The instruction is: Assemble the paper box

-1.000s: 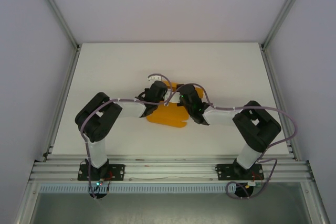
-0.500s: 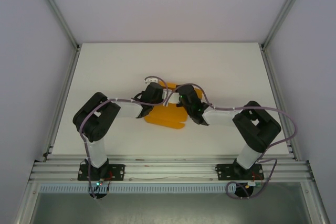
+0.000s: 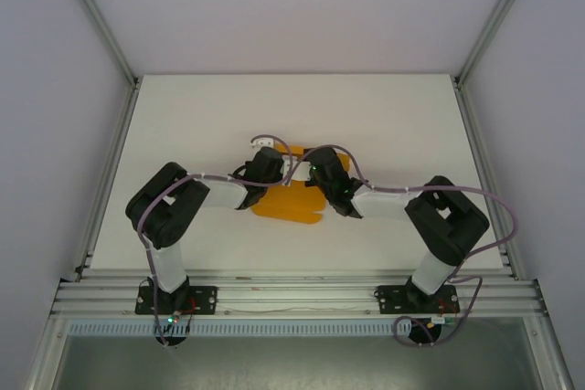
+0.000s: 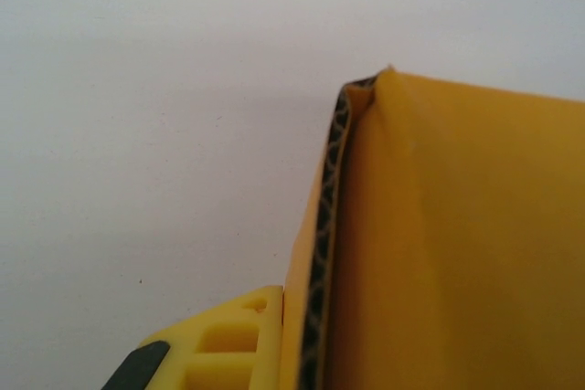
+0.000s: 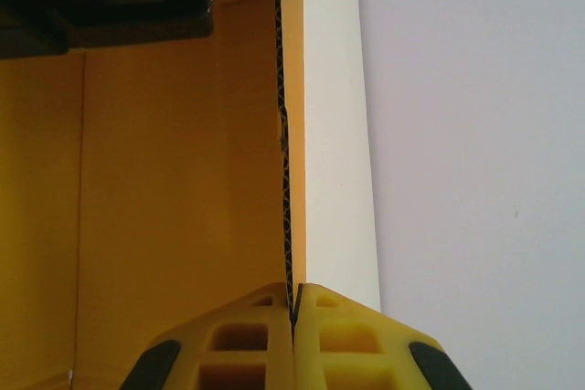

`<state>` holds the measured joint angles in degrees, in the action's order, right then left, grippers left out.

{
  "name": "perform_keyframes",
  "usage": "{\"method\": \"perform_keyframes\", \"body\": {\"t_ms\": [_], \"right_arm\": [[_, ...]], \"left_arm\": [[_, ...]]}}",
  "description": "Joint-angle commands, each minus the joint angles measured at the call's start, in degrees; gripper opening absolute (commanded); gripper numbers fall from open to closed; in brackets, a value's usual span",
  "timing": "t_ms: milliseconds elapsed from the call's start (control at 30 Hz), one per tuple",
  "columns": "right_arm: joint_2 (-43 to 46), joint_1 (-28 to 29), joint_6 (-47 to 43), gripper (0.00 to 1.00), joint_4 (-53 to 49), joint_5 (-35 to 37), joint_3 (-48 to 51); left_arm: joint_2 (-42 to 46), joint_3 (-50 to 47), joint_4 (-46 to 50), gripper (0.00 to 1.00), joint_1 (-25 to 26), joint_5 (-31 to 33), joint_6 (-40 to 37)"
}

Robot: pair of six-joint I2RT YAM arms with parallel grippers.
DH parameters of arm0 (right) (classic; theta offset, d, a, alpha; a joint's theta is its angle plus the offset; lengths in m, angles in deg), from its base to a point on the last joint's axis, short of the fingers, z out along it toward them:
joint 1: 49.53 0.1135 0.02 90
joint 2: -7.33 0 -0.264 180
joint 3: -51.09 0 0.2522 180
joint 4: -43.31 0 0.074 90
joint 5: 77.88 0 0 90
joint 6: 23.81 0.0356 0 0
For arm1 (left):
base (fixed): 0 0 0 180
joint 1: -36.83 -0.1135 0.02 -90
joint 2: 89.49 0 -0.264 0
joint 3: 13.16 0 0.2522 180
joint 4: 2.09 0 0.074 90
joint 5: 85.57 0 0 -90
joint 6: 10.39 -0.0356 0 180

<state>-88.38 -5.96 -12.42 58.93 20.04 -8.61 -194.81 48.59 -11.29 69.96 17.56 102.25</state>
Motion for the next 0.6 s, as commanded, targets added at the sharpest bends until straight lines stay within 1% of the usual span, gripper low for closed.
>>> {"method": "perform_keyframes", "body": {"t_ms": [0,33,100,200,300,433,467,567], "right_arm": [[0.4,-0.1,1.2,0.0,-6.6,1.5,0.5],[0.4,-0.2,1.1,0.0,-6.5,1.5,0.4],[0.2,-0.2,1.2,0.0,-6.5,1.9,0.3],[0.2,-0.2,1.2,0.0,-6.5,2.0,0.1],[0.2,-0.2,1.0,0.0,-6.5,2.1,0.1],[-0.1,-0.2,1.0,0.0,-6.2,2.4,0.0],[-0.1,-0.1,1.0,0.0,-5.9,2.5,0.0],[-0.1,-0.2,1.2,0.0,-5.9,2.6,-0.3]], "left_arm": [[0.7,1.4,4.4,0.17,-1.9,5.6,2.9],[1.2,0.5,3.2,0.33,-2.0,3.8,2.3],[3.2,-2.2,0.5,0.58,-2.0,0.3,1.6],[6.3,-4.4,-0.1,0.63,-2.0,-3.2,1.0],[8.7,-4.2,2.1,0.64,-2.0,-4.4,1.1],[11.1,-4.9,1.4,0.64,-2.1,-6.2,1.2],[11.1,-4.9,1.2,0.63,-2.0,-6.2,1.3],[9.5,-3.4,2.2,0.55,-2.1,-6.0,1.0]]}}
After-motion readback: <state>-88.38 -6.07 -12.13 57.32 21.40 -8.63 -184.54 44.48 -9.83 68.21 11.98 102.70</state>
